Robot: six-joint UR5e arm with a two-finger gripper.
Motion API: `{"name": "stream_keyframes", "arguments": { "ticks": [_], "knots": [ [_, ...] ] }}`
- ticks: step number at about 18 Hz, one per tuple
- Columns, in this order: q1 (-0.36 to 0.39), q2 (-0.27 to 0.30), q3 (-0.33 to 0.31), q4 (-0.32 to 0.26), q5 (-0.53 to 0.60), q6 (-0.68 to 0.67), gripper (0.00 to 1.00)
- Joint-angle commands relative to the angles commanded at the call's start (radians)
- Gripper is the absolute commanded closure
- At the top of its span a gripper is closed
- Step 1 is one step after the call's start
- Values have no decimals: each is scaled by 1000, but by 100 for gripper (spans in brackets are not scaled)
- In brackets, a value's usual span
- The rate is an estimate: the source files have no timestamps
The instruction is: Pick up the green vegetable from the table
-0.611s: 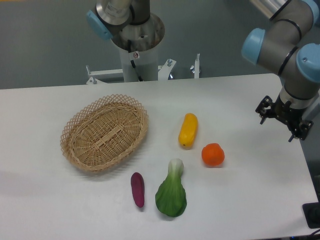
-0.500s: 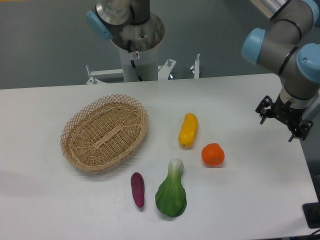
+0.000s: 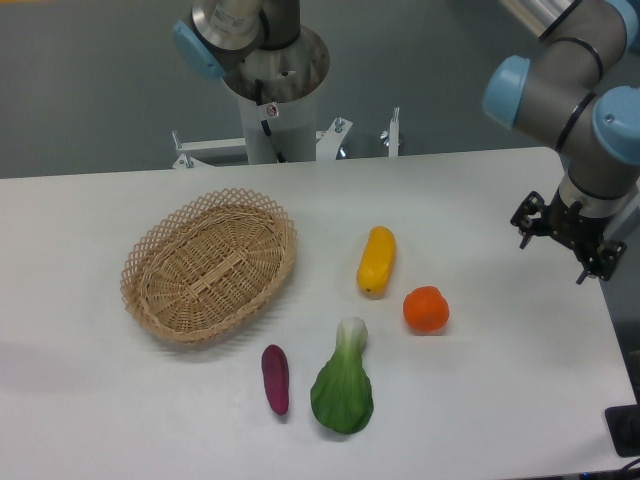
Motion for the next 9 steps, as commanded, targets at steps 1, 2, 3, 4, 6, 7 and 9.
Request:
{"name": "stream_keyframes", "arguments": {
  "ticks": [1,2,3,4,6,7,9],
  "knots": [
    [-3,2,-2,0,-20,-40,0],
    [-14,3,-5,0,-23,-83,0],
    [-34,3,-5,-2,-23,-126,0],
    [-53,6,-5,-5,-23,-169,0],
    [-99,9,-14,-5,-23,-259,0],
    [-126,9,-15,-3,-22,-308,0],
    [-159,11,-15,-3,-20,-391,0]
  ]
}}
